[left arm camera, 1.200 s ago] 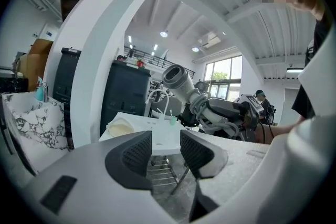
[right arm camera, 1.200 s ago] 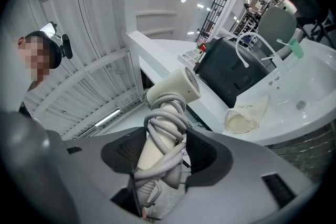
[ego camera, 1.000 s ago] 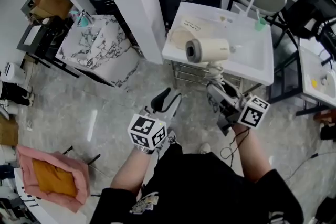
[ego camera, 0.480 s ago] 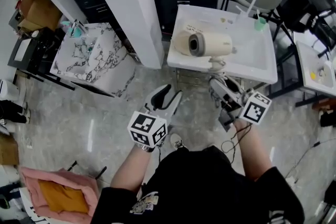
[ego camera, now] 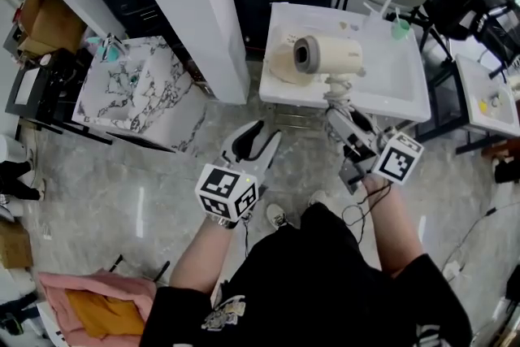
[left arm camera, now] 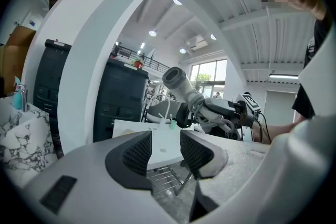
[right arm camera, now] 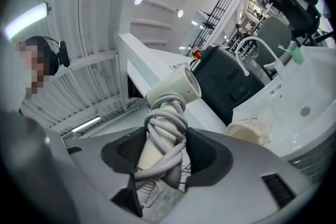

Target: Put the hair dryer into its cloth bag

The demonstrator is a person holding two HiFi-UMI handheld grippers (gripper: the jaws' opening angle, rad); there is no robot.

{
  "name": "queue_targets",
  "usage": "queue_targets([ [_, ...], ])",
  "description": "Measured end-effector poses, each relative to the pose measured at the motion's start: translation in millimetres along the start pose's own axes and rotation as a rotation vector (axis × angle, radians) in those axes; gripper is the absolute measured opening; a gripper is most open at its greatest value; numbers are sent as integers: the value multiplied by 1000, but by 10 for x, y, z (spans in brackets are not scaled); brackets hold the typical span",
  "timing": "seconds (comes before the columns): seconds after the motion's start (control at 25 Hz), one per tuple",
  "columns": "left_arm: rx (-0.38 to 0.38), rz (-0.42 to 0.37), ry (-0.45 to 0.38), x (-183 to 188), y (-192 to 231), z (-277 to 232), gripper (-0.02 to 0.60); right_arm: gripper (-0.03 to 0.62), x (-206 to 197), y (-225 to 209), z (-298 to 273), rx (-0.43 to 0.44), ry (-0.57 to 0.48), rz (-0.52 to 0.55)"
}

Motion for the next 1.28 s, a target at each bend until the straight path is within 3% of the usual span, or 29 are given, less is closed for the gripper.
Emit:
queue_targets([
  [0.32, -5, 2, 16, -18, 141, -276, 157, 235, 110, -270, -54, -23, -10, 1],
  [0.96, -2, 12, 86, 69, 710, -1407, 158, 235, 642, -1291, -590, -40, 13, -21],
  [1.28, 12, -2, 94, 35, 875, -1764, 158, 235, 783, -1615, -746, -15, 22, -22],
])
Point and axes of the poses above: the fingertips, and each gripper's own axes: z backward along the fingers, y to its left, x out of its top, the point moved 8 cm from there along z, backward along the fingers, and after that the axes turned 6 degrees about -y, right-handed, at the moved point
